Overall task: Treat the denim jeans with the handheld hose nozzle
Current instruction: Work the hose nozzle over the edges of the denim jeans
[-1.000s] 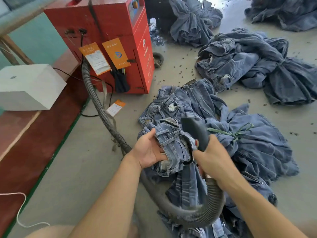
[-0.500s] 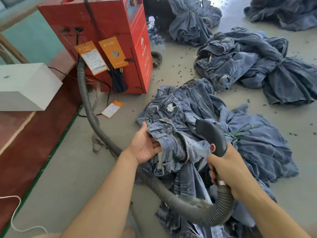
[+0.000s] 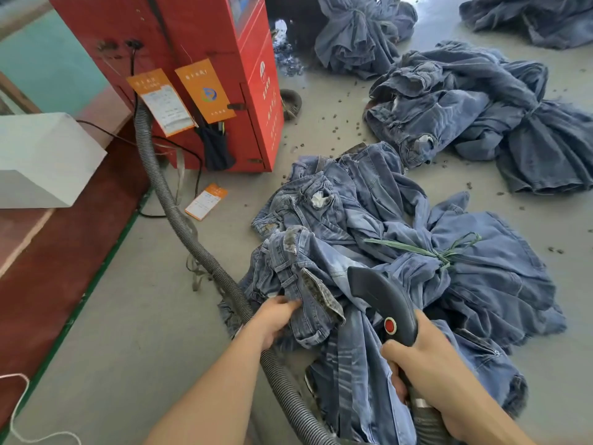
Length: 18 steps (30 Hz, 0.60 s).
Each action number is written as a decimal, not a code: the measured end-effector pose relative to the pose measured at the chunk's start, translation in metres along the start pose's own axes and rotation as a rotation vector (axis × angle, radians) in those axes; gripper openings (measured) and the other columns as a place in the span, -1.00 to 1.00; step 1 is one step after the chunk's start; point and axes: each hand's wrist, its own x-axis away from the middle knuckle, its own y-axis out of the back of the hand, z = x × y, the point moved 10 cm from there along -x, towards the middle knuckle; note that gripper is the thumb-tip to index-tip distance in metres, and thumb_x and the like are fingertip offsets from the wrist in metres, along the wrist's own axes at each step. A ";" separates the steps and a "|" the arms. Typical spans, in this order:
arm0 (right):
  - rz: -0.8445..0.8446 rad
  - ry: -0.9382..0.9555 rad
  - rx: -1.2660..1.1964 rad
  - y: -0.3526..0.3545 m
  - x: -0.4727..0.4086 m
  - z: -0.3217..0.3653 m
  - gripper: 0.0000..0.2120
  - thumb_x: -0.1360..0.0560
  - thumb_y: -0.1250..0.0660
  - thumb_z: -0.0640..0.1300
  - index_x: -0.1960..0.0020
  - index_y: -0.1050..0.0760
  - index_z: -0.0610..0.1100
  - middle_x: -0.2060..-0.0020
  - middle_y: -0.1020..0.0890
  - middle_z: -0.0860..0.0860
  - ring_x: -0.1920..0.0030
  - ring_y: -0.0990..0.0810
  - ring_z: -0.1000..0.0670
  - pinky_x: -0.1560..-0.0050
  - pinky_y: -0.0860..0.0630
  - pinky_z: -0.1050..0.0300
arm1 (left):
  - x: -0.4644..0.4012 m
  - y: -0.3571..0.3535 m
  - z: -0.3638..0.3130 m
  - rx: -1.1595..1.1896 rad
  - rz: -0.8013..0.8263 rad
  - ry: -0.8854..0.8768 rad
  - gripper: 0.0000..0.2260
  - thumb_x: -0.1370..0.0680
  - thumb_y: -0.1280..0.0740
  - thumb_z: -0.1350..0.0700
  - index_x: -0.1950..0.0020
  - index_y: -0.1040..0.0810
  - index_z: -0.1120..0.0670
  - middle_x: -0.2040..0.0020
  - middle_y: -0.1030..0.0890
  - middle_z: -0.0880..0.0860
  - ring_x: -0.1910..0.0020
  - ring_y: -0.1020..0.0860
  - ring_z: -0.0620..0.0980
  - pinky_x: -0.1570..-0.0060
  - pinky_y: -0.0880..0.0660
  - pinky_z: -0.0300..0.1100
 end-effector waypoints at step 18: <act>-0.014 -0.052 -0.031 0.009 0.008 -0.015 -0.76 -0.44 -0.30 -0.33 -0.06 -0.38 -0.12 0.44 -0.53 -0.22 0.49 -0.45 -0.17 0.40 -0.49 0.00 | 0.052 -0.056 -0.030 -0.374 -0.277 -0.190 0.01 -0.31 -0.46 -0.46 -0.48 -0.02 0.00 -0.51 -0.14 0.20 -0.48 -0.27 0.30 -0.46 -0.27 0.24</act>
